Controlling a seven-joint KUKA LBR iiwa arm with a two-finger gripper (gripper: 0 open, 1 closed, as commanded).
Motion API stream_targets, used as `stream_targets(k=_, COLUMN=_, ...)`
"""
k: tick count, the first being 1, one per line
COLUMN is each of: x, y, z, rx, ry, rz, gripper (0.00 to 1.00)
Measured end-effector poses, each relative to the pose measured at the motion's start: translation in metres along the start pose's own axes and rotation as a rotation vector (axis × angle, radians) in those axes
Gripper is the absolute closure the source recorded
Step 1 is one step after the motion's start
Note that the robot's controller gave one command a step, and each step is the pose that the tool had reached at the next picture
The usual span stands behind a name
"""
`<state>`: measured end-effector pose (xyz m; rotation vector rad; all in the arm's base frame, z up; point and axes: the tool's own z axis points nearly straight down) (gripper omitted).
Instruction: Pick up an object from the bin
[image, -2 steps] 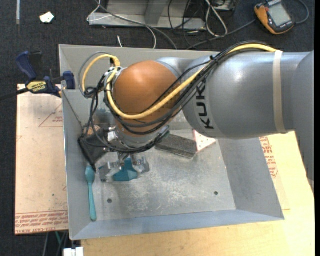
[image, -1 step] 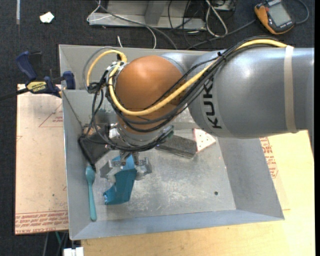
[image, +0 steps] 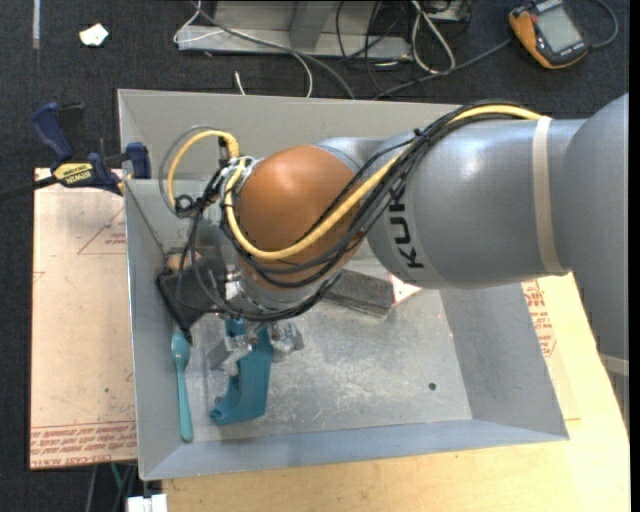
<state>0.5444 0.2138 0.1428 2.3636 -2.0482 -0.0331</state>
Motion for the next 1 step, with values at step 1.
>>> stream_targets(k=1, x=-0.0004, y=0.0066, z=-0.0177, rx=-0.023, ry=0.002, rz=-0.014, gripper=1.00)
